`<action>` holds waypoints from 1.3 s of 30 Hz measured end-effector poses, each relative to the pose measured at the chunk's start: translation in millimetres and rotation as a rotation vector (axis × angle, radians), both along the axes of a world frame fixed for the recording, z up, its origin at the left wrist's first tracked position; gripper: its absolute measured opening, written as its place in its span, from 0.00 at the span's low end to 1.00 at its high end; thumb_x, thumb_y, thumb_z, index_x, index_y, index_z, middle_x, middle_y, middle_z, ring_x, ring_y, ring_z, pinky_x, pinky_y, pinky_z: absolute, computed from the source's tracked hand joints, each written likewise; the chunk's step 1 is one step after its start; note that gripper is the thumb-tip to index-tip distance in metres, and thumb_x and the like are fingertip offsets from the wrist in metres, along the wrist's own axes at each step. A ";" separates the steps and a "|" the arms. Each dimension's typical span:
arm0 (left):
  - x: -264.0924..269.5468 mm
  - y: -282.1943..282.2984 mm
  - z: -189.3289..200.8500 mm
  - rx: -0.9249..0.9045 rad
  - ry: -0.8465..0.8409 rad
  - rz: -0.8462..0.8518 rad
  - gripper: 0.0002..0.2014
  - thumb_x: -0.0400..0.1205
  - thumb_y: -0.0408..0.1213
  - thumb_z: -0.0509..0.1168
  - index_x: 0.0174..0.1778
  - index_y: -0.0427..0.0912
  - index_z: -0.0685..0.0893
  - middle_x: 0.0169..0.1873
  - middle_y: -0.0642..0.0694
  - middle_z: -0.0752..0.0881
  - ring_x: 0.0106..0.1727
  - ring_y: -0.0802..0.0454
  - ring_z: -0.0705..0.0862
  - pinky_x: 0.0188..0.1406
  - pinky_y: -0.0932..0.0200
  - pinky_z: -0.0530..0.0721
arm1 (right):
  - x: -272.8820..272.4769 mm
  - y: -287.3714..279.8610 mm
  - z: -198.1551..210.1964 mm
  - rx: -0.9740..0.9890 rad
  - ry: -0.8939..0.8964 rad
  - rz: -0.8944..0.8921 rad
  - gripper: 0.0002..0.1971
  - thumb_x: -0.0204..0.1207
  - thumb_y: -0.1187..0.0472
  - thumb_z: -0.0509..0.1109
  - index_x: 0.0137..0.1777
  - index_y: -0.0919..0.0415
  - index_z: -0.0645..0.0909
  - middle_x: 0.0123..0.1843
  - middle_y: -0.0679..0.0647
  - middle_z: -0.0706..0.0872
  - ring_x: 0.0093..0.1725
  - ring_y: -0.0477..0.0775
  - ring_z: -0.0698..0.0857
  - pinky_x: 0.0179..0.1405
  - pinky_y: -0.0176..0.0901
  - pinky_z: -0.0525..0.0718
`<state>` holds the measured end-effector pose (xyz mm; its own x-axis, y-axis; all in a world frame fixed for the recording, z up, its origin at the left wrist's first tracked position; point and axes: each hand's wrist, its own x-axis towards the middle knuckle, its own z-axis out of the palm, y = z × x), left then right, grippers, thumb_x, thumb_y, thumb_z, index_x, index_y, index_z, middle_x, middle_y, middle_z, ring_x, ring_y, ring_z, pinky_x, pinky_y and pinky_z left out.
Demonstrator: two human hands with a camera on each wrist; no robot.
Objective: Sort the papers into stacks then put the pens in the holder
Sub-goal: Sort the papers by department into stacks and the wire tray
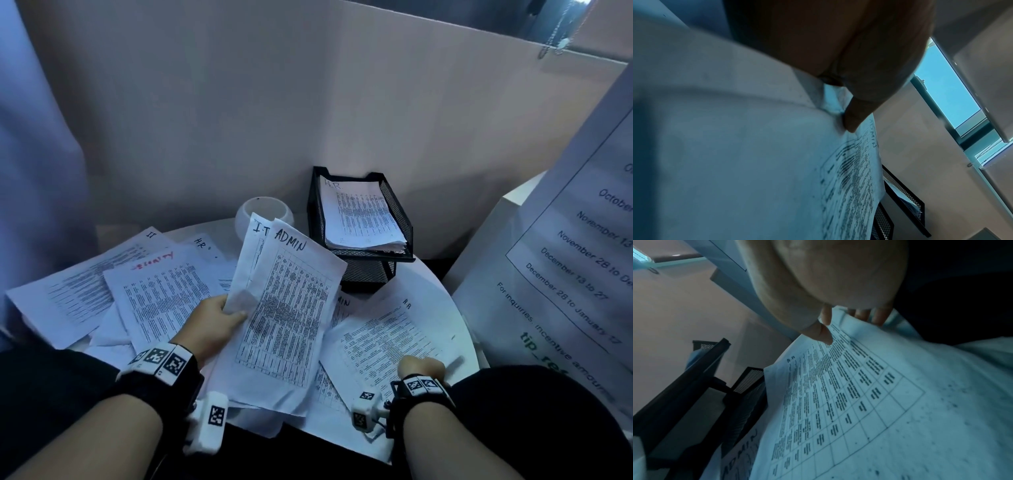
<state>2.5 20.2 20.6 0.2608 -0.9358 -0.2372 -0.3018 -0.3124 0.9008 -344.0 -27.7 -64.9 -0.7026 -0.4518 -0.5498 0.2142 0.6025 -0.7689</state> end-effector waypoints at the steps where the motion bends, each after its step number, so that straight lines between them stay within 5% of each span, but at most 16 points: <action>1: 2.1 -1.1 -2.8 0.000 0.005 0.000 0.04 0.85 0.27 0.70 0.48 0.38 0.90 0.38 0.42 0.92 0.38 0.46 0.87 0.41 0.55 0.83 | -0.7 1.2 -0.3 -0.027 0.045 -0.067 0.24 0.79 0.61 0.66 0.74 0.71 0.74 0.75 0.69 0.80 0.65 0.68 0.84 0.58 0.54 0.81; 3: 3.1 -2.1 -2.9 -0.001 0.012 0.008 0.04 0.85 0.28 0.70 0.48 0.37 0.90 0.37 0.42 0.91 0.37 0.46 0.87 0.39 0.56 0.82 | 5.7 4.1 8.2 -0.056 0.004 -0.081 0.24 0.82 0.61 0.63 0.78 0.65 0.69 0.77 0.67 0.77 0.69 0.68 0.81 0.59 0.54 0.77; 6: 3.3 -3.7 -5.8 0.000 0.004 0.010 0.04 0.85 0.28 0.70 0.48 0.37 0.90 0.38 0.41 0.91 0.37 0.45 0.87 0.39 0.56 0.83 | 7.1 -0.2 19.5 -0.111 0.155 -0.103 0.31 0.78 0.74 0.65 0.83 0.66 0.68 0.76 0.68 0.80 0.69 0.72 0.84 0.65 0.57 0.82; 10: 5.8 -6.8 -8.4 -0.010 -0.009 0.024 0.05 0.85 0.28 0.70 0.45 0.39 0.90 0.39 0.38 0.92 0.40 0.42 0.89 0.45 0.50 0.85 | 5.0 -16.1 36.5 -0.272 0.265 -0.141 0.17 0.82 0.69 0.62 0.67 0.70 0.86 0.61 0.71 0.89 0.58 0.73 0.88 0.54 0.56 0.84; 15: 12.2 -10.4 -11.0 0.025 -0.070 0.067 0.05 0.84 0.31 0.69 0.44 0.38 0.90 0.38 0.35 0.92 0.42 0.34 0.91 0.48 0.38 0.90 | 0.4 -38.2 62.6 -0.521 0.330 -0.257 0.18 0.82 0.64 0.59 0.65 0.63 0.86 0.64 0.63 0.89 0.60 0.67 0.87 0.55 0.51 0.85; 17: 13.5 -9.9 -10.5 0.026 -0.092 0.076 0.06 0.84 0.32 0.69 0.44 0.38 0.90 0.37 0.36 0.92 0.40 0.37 0.91 0.45 0.44 0.89 | 1.1 -43.8 73.8 -0.596 0.337 -0.289 0.18 0.79 0.63 0.58 0.63 0.63 0.86 0.61 0.62 0.89 0.57 0.65 0.87 0.53 0.50 0.86; 20: 13.7 -8.9 -9.4 0.024 -0.095 0.084 0.07 0.85 0.34 0.68 0.44 0.38 0.90 0.35 0.39 0.90 0.37 0.40 0.88 0.38 0.54 0.81 | -0.1 -48.6 86.5 -0.693 0.266 -0.299 0.14 0.78 0.67 0.61 0.57 0.67 0.85 0.52 0.60 0.88 0.47 0.62 0.86 0.36 0.37 0.81; 24: 9.0 -5.8 -4.1 -0.008 0.007 0.069 0.06 0.86 0.34 0.68 0.49 0.37 0.90 0.40 0.37 0.92 0.40 0.41 0.89 0.39 0.54 0.83 | 10.6 -48.7 91.3 -0.748 0.069 -0.069 0.10 0.76 0.71 0.68 0.44 0.56 0.86 0.48 0.52 0.91 0.49 0.56 0.90 0.50 0.48 0.89; 27: 2.5 -3.0 2.6 -0.048 0.117 0.049 0.05 0.87 0.29 0.67 0.50 0.34 0.88 0.40 0.36 0.91 0.39 0.41 0.89 0.39 0.53 0.85 | 32.6 -39.4 81.2 -0.684 -0.062 0.218 0.11 0.78 0.75 0.68 0.48 0.60 0.87 0.49 0.56 0.90 0.52 0.58 0.88 0.55 0.50 0.88; 31: 1.3 -2.7 3.3 -0.045 0.262 0.018 0.06 0.86 0.25 0.68 0.54 0.29 0.90 0.44 0.31 0.94 0.46 0.36 0.91 0.51 0.42 0.89 | 63.8 -24.9 55.1 -0.452 -0.190 0.515 0.07 0.78 0.72 0.69 0.52 0.62 0.85 0.56 0.61 0.89 0.59 0.65 0.87 0.66 0.67 0.84; 34: -2.1 -3.0 4.0 -0.020 0.337 0.016 0.09 0.88 0.29 0.65 0.57 0.28 0.89 0.49 0.29 0.93 0.46 0.36 0.92 0.54 0.42 0.89 | 81.1 -16.1 36.8 -0.340 -0.232 0.582 0.07 0.77 0.71 0.67 0.50 0.61 0.84 0.57 0.65 0.89 0.58 0.69 0.88 0.65 0.73 0.84; 37: -5.8 -3.3 5.8 -0.024 0.274 -0.006 0.14 0.92 0.43 0.61 0.67 0.44 0.86 0.56 0.48 0.91 0.50 0.51 0.89 0.55 0.58 0.86 | 92.5 -10.6 26.2 -0.310 -0.293 0.559 0.08 0.81 0.73 0.64 0.46 0.61 0.80 0.49 0.63 0.84 0.45 0.61 0.84 0.49 0.59 0.87; 39: -4.7 -5.0 0.1 0.002 0.217 -0.062 0.14 0.90 0.50 0.64 0.64 0.49 0.87 0.59 0.52 0.89 0.57 0.51 0.87 0.65 0.50 0.82 | 97.7 -8.1 21.1 -0.301 -0.284 0.558 0.07 0.82 0.72 0.65 0.46 0.60 0.79 0.47 0.63 0.83 0.43 0.59 0.81 0.45 0.56 0.84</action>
